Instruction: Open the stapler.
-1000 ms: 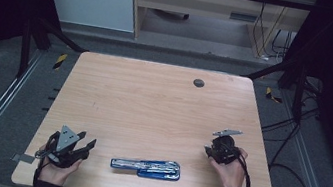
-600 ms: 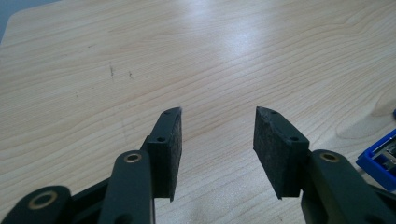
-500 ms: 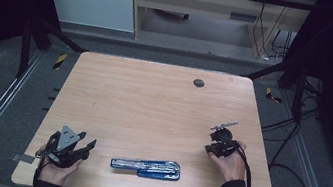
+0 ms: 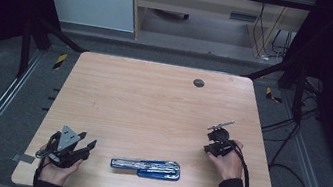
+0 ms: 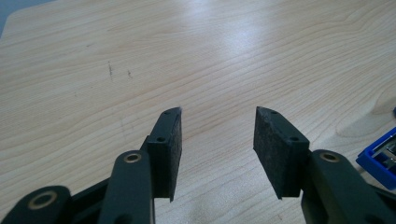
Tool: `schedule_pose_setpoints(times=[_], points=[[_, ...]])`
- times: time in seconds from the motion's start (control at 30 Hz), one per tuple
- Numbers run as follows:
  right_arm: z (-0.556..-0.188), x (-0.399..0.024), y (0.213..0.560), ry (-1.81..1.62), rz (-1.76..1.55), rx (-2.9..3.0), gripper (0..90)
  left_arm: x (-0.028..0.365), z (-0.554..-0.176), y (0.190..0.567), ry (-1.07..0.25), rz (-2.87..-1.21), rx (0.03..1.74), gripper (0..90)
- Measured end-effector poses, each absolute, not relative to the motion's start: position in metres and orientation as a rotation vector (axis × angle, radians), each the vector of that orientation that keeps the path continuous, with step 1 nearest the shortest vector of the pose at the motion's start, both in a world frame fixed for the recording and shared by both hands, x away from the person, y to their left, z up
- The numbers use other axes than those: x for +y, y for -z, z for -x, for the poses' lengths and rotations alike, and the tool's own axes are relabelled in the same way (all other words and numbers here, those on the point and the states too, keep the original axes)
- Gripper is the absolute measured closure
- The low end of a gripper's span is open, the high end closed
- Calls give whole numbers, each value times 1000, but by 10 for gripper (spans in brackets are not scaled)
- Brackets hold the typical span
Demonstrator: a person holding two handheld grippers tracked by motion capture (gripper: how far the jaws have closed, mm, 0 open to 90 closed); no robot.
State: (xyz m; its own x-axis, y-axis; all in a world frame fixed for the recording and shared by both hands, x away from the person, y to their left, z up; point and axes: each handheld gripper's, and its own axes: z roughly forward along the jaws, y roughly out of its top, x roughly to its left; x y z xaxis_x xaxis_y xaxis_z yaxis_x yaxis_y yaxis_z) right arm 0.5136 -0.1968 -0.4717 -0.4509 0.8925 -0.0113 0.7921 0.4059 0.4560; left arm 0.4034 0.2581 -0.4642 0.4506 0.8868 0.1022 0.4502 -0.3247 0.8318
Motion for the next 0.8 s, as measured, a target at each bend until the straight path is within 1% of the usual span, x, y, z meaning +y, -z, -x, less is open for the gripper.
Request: schedule_pose_setpoints(times=[0.23,0.4,0.57,0.8], points=[[-515,-196,473,-559,-1488,2411,778,258,-403,464,-732,-1944,1122,519],[-515,-196,474,-557,-1474,2414,783,258,-404,464,-729,-1945,1122,519],[-513,-200,469,-594,-1478,2416,783,258,-404,465,-726,-1946,1123,519],[-505,-207,459,-683,-1397,2448,783,258,-405,465,-722,-1952,1123,518]])
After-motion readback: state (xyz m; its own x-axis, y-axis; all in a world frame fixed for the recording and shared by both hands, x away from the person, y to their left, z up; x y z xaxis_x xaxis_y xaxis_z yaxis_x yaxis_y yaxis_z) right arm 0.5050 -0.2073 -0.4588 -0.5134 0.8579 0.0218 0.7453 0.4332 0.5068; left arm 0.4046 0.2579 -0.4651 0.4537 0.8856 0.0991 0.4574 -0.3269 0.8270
